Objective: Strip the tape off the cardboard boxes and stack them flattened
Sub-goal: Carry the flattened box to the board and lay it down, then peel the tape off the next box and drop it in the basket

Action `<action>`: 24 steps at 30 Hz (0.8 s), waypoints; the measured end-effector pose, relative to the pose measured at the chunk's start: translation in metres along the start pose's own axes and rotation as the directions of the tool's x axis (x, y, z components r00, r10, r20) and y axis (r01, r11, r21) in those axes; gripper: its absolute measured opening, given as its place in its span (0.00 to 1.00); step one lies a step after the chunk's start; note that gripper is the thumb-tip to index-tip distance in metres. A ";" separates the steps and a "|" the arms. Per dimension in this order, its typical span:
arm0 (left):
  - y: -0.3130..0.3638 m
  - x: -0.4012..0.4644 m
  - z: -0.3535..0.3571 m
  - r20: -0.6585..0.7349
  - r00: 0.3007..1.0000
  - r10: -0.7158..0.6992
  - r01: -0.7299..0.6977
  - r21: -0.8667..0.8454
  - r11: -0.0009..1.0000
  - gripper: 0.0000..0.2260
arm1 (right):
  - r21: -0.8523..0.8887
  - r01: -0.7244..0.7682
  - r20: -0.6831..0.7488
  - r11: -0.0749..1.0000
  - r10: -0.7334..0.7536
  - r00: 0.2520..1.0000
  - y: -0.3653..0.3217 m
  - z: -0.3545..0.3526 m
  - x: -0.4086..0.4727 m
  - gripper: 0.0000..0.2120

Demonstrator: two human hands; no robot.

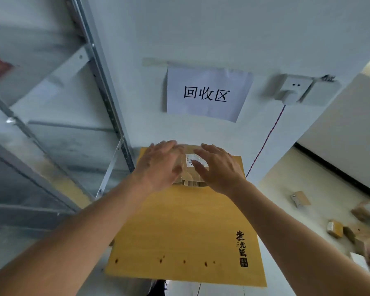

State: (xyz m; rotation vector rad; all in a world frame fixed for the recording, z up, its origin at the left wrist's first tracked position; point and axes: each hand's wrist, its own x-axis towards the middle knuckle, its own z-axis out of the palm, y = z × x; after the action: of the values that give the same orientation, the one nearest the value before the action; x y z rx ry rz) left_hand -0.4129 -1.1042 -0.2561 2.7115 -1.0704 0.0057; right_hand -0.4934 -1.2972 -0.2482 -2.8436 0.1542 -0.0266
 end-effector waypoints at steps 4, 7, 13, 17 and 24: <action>0.023 -0.066 -0.053 -0.074 0.996 -0.055 0.061 0.078 0.995 0.29 | -0.042 0.095 -0.063 0.995 -0.097 0.993 -0.038 -0.038 -0.057 0.26; 0.034 -0.119 -0.090 -0.128 0.987 -0.096 0.110 0.104 0.989 0.29 | -0.047 0.164 -0.101 0.985 -0.168 0.981 -0.068 -0.066 -0.093 0.27; 0.042 -0.215 -0.164 -0.250 0.953 -0.169 0.206 0.132 0.970 0.27 | -0.087 0.321 -0.203 0.943 -0.332 0.921 -0.145 -0.113 -0.143 0.27; 0.025 -0.271 -0.211 -0.330 0.917 -0.224 0.284 0.148 0.947 0.26 | -0.091 0.438 -0.233 0.894 -0.447 0.864 -0.208 -0.134 -0.158 0.26; -0.043 -0.363 -0.279 -0.431 0.845 -0.315 0.411 0.149 0.899 0.25 | -0.113 0.607 -0.253 0.787 -0.614 0.748 -0.346 -0.139 -0.162 0.26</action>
State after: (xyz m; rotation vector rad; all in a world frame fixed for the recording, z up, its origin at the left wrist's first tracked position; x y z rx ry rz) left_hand -0.6282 -0.7703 -0.0248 2.8945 -0.4469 0.6336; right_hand -0.6236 -0.9910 -0.0151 -2.7586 -0.7383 -0.5672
